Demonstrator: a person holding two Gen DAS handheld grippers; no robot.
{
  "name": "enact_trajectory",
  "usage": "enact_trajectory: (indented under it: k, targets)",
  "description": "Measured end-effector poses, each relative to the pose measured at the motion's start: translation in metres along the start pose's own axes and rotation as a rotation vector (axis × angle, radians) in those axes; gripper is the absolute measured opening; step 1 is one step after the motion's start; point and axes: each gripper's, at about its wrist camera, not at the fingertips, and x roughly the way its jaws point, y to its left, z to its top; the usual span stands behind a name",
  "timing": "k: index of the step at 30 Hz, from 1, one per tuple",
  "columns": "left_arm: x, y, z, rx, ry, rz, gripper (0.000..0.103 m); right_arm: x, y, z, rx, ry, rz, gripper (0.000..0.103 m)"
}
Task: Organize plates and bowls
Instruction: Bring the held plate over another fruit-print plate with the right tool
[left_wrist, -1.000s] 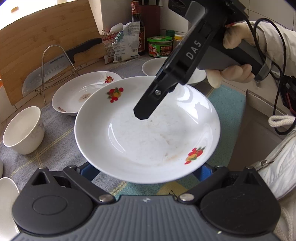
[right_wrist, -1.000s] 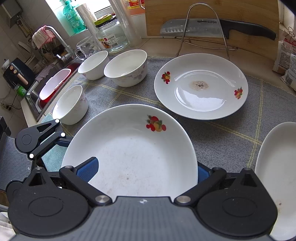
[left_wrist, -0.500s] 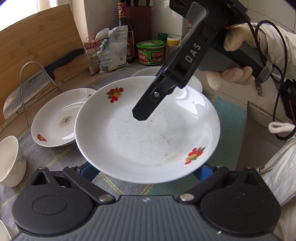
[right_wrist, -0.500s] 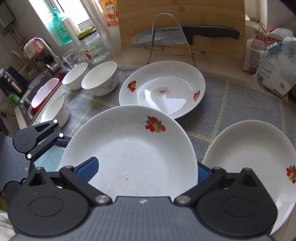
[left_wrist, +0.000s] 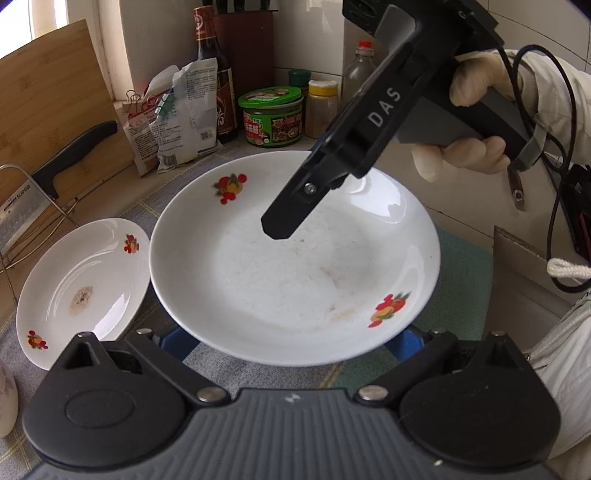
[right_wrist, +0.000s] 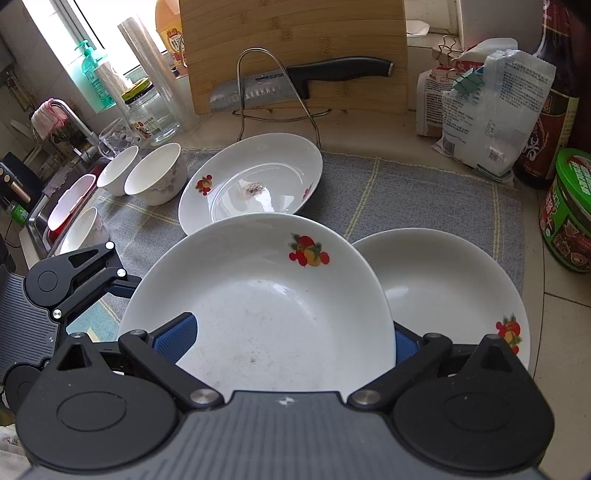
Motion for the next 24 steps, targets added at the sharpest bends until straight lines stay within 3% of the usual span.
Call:
enact_trajectory:
  k: [24]
  targets:
    - [0.052,-0.002,0.030,0.008,0.066,-0.015,0.101,0.004,-0.066,-0.006,0.067,-0.002,0.010,0.103]
